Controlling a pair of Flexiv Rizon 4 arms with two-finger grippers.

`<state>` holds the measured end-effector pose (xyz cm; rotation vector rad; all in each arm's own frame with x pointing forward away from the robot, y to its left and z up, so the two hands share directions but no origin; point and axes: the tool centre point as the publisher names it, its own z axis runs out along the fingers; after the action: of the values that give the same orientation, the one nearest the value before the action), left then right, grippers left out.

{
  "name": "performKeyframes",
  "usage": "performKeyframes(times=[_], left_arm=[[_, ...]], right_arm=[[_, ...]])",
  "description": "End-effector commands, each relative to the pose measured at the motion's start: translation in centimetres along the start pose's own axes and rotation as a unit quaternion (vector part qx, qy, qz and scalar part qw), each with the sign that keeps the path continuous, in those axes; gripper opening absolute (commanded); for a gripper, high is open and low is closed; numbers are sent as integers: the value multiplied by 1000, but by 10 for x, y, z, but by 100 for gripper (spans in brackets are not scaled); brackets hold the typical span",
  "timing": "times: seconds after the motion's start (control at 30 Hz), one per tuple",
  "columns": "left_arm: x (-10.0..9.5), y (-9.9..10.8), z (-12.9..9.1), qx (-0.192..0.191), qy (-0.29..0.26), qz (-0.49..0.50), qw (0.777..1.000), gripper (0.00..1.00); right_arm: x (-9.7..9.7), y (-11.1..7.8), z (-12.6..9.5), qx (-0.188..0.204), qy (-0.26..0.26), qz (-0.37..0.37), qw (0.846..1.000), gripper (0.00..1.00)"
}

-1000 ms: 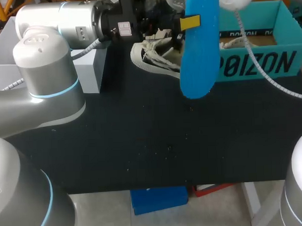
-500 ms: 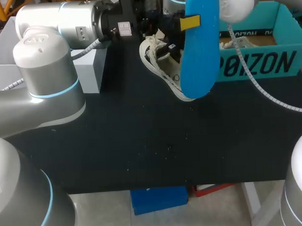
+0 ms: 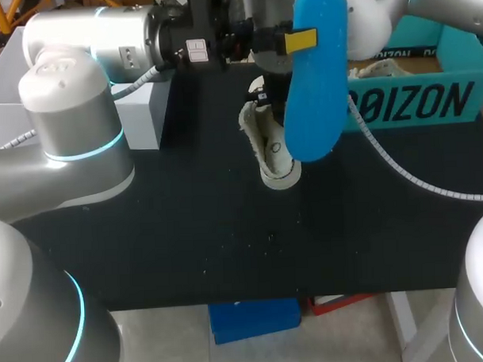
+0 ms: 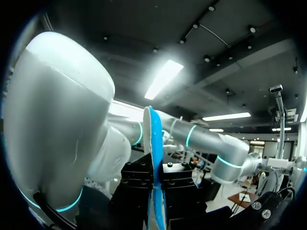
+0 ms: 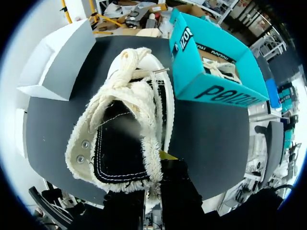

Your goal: Take the shoe out of the shoebox, open the shoe tongue, remove and reinsert the insole, then place the shoe into the shoebox

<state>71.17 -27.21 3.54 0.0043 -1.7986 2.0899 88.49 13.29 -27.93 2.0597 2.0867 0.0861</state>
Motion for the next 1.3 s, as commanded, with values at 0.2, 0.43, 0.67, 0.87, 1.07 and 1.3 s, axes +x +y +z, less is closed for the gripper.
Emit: performKeyframes(times=[0.2, 0.43, 0.67, 0.87, 1.07, 1.3], left_arm=[[0, -4, 6, -1, 2, 3, 1000, 0], [0, -4, 6, -1, 2, 3, 1000, 0], [0, -4, 6, -1, 2, 3, 1000, 0], [0, -4, 6, -1, 2, 3, 1000, 0], [0, -4, 6, -1, 2, 3, 1000, 0], [0, -4, 6, -1, 2, 3, 1000, 0]], right_arm=[[35, -19, 38, 23, -58, 44, 997, 0], [48, -22, 46, 17, -43, 19, 999, 0], [56, -23, 59, 26, -38, 11, 999, 0], [64, -22, 70, 30, -27, 2, 999, 0], [65, -14, 78, 25, -16, -5, 1000, 0], [63, -3, 87, 22, -8, -2, 1000, 0]])
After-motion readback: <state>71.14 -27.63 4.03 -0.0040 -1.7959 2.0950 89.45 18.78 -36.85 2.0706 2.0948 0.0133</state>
